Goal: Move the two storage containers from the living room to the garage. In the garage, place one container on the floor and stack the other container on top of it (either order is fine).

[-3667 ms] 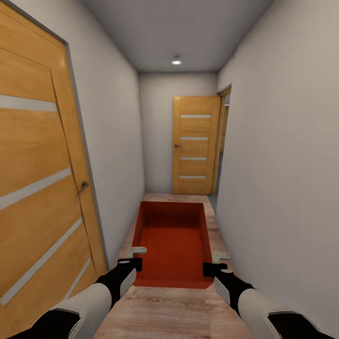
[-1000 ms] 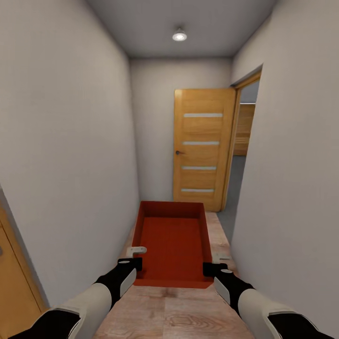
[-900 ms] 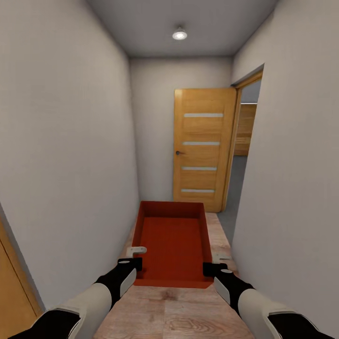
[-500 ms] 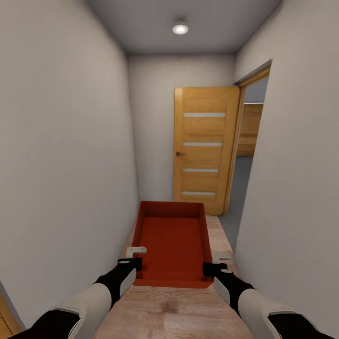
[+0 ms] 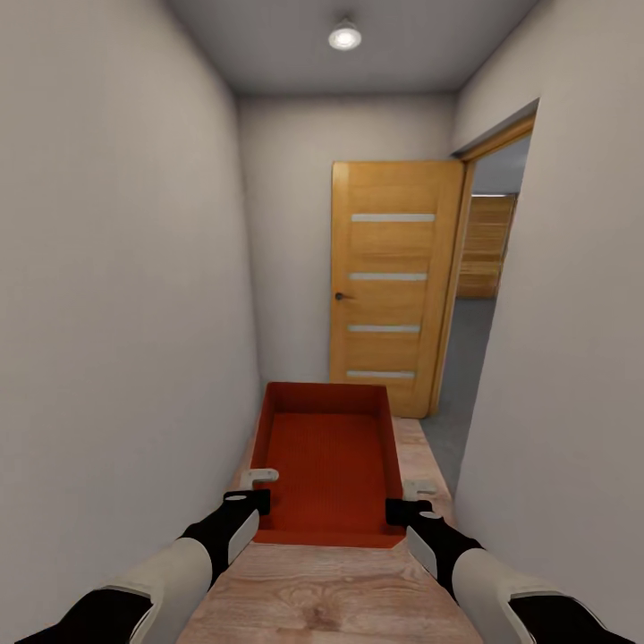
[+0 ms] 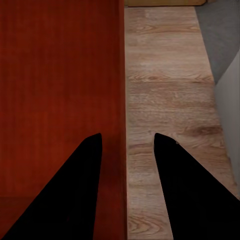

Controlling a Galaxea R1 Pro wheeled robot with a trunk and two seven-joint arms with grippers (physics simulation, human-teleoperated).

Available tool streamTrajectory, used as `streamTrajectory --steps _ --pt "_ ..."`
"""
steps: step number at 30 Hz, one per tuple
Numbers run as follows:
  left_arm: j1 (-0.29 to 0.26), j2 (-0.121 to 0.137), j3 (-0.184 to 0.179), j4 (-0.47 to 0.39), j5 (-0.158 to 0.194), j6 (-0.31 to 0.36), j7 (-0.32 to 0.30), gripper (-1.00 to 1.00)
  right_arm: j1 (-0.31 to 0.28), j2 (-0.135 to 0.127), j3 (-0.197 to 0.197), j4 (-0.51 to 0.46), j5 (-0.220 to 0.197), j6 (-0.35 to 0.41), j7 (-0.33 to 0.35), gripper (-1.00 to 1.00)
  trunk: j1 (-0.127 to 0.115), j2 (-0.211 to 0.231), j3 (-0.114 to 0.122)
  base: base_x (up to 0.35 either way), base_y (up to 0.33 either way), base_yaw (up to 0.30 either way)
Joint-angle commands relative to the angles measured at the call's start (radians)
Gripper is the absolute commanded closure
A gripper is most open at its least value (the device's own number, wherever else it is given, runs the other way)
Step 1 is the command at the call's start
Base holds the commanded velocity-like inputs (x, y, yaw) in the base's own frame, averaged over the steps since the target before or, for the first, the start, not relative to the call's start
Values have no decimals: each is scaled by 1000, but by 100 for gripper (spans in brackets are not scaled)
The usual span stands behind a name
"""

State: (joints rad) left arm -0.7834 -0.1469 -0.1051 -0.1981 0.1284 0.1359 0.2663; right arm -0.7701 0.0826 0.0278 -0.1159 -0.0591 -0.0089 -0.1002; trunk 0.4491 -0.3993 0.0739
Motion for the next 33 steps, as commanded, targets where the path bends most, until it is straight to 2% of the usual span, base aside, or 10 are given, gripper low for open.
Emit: streamTrajectory --steps 1,33 --pt "0 3 7 -6 -21 7 19 100 0 0 3 2 -16 0 -4 100 1 -1 0 322 0 0" --pt "0 3 7 -6 -21 5 19 100 0 0 3 2 -16 1 -4 100 1 -1 0 322 0 0"
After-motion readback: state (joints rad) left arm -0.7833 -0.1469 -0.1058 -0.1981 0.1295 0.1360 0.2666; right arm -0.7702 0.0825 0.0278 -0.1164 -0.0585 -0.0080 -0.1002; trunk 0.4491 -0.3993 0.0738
